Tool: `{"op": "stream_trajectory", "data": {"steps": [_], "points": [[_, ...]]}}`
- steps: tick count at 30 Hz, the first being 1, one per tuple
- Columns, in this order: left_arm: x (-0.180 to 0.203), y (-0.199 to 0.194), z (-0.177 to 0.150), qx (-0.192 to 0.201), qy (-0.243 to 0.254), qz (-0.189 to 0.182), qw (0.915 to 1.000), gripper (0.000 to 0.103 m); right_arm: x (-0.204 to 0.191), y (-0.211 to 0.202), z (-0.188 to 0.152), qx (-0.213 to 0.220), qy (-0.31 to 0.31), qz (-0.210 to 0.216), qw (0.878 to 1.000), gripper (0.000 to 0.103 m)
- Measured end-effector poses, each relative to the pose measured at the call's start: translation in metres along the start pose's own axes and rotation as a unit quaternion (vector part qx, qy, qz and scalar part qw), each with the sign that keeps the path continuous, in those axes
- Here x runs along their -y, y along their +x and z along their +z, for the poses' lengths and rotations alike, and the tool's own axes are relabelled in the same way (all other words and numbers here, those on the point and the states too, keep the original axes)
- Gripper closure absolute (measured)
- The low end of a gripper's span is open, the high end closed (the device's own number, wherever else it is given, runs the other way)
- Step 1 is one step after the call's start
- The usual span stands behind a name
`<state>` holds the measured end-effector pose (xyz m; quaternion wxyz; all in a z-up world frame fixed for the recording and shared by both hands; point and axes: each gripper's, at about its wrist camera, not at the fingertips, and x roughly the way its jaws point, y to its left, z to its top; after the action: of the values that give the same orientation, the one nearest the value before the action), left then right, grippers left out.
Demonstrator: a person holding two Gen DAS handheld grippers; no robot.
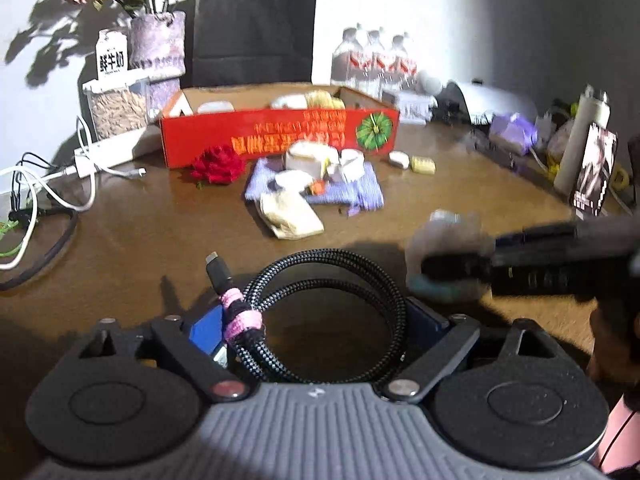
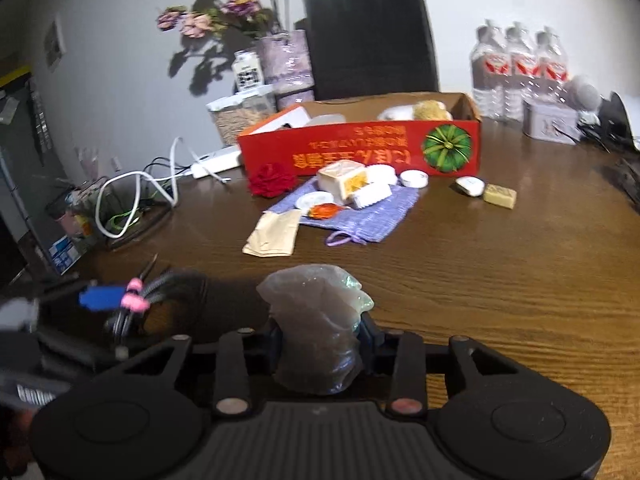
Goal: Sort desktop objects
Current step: 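Carry the black cable with the left tool while the right carries the green bag to the cardboard box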
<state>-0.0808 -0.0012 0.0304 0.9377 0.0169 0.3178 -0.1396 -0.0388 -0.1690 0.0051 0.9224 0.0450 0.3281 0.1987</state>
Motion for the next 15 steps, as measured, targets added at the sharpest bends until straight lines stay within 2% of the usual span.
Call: {"op": "stream_trajectory", "data": {"steps": [4,8,12,15], "points": [[-0.008,0.003,0.022,0.013,-0.006,0.014,0.9998,0.011,0.01,-0.008,0.016,0.022,0.011,0.002,1.0,0.068],[-0.022,0.014,0.053,0.018,-0.027,0.013,0.9994,0.011,0.029,-0.014,0.047,0.048,0.021,-0.009,0.999,0.068],[-0.03,0.027,0.085,0.037,-0.016,0.028,0.9988,0.011,0.048,-0.016,0.084,0.073,0.017,-0.032,0.997,0.068],[-0.036,0.041,0.115,0.052,0.001,0.038,0.9979,0.011,0.063,-0.012,0.115,0.092,0.018,-0.033,0.995,0.068]]}}
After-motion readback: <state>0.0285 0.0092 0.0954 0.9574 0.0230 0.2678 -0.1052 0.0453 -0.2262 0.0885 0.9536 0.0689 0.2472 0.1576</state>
